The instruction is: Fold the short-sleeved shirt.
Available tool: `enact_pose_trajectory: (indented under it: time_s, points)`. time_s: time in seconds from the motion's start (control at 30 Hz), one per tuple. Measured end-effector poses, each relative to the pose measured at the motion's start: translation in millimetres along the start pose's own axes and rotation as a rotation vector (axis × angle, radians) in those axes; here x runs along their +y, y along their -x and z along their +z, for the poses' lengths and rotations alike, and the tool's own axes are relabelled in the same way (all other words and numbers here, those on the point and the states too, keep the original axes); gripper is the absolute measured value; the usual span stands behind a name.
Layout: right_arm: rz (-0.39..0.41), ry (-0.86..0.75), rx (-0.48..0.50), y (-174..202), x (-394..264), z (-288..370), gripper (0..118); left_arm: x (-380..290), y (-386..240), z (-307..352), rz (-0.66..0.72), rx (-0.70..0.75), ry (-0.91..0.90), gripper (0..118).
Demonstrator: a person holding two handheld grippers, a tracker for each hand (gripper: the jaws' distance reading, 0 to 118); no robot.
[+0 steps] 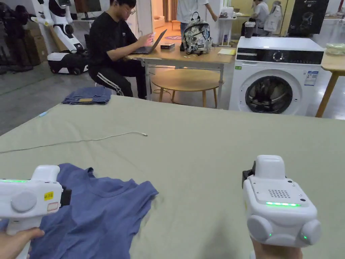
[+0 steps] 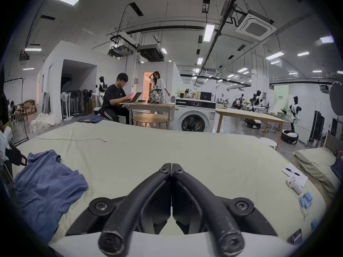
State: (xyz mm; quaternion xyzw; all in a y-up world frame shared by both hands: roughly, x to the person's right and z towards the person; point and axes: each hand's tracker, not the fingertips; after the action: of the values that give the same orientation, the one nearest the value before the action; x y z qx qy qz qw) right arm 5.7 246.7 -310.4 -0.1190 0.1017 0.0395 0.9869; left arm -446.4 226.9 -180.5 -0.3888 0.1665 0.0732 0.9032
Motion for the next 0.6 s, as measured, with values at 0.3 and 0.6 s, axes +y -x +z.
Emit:
enact_pose_trajectory:
  time_s: [0.3,0.6]
  points:
    - [0.019,0.027,0.05,23.5,-11.5,-4.0,0,-19.6,48.4,-52.8,0.067,-0.031,0.122,48]
    - [0.047,0.056,0.06,30.6,-21.0,-7.2,0,-30.1,26.7,-88.4,-0.003,-0.025,0.251,68]
